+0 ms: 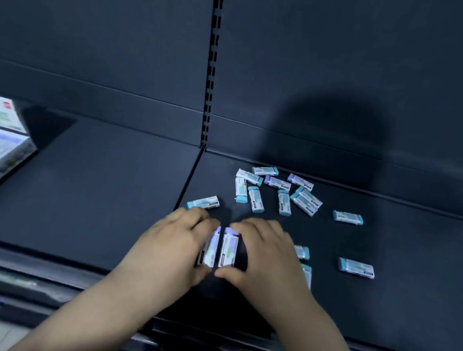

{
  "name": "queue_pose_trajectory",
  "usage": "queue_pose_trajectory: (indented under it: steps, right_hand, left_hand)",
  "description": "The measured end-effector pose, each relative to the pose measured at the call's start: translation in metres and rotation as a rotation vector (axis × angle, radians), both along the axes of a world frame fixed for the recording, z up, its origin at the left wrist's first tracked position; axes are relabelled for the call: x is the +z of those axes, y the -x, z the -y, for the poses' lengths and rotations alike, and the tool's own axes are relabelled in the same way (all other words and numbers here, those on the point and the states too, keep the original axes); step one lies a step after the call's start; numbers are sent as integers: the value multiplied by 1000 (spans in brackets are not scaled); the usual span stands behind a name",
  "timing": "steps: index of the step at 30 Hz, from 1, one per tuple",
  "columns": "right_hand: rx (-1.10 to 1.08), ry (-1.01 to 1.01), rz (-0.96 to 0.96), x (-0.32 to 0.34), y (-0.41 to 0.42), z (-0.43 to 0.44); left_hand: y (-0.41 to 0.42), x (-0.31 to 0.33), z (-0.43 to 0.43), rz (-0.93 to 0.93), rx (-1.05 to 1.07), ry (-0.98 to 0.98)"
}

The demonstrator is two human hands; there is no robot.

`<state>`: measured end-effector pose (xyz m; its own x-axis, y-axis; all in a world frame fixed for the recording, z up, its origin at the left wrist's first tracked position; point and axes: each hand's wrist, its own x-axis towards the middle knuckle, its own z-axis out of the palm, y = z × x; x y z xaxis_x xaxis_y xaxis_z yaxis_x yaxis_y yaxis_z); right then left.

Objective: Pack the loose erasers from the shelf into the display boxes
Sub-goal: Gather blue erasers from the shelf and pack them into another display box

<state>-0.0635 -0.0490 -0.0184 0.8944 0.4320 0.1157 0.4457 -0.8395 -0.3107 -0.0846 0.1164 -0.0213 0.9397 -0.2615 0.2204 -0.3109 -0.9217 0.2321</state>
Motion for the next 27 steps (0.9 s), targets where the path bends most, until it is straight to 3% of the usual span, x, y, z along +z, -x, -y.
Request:
queue_pose_trajectory:
  steps: [9,19,27]
  right_hand:
    - [24,-25,53,11,22,-31]
    - [-21,-90,57,19,23,-185]
    - [-79,-122,36,27,21,-290]
  left_hand:
    - [26,0,-44,116,75,-107]
    - [14,8,-192,225,37,7]
    - [-2,21,-295,164,-87,-15]
